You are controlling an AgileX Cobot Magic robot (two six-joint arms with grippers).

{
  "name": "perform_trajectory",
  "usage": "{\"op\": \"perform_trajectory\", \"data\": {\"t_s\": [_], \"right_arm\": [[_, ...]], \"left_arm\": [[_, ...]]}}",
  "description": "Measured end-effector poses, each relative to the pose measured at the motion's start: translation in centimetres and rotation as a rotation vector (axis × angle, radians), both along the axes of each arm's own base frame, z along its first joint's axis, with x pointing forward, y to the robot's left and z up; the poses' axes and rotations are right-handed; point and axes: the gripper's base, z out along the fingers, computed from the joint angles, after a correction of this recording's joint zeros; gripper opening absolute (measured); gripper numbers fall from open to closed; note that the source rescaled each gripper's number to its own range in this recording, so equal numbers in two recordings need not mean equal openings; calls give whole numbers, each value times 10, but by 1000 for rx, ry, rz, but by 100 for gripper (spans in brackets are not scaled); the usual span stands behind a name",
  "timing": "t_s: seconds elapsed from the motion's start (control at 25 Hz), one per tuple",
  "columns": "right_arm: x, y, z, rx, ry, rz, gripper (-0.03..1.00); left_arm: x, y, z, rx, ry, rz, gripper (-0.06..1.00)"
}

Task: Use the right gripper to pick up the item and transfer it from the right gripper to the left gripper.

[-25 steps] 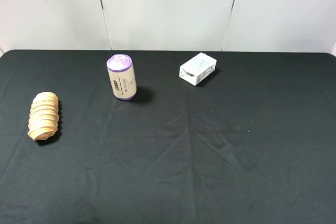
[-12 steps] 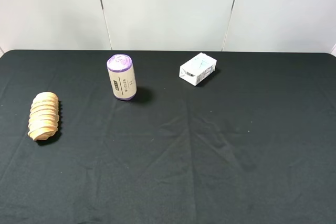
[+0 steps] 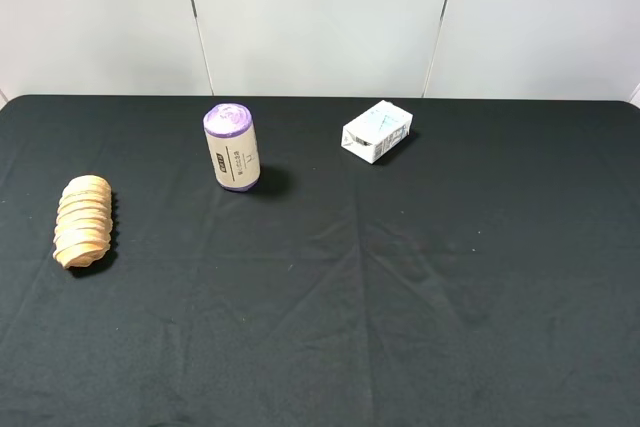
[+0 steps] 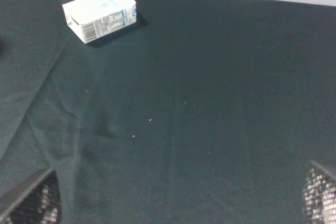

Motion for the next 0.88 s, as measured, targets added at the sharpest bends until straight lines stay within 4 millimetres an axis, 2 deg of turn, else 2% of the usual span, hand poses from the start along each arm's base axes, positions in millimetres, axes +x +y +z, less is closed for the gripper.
{"op": "perform_trajectory", "data": {"t_s": [0.16, 0.68, 0.88], "right_arm": [[0, 0, 0, 1, 0, 1, 100], [0, 0, 0, 2, 0, 1, 100], [0, 0, 0, 2, 0, -65, 100]], "left_arm": [[9, -4, -18, 13, 50, -11, 99], [10, -5, -18, 30, 35, -36, 99], [10, -6, -18, 29, 34, -17, 99]]}}
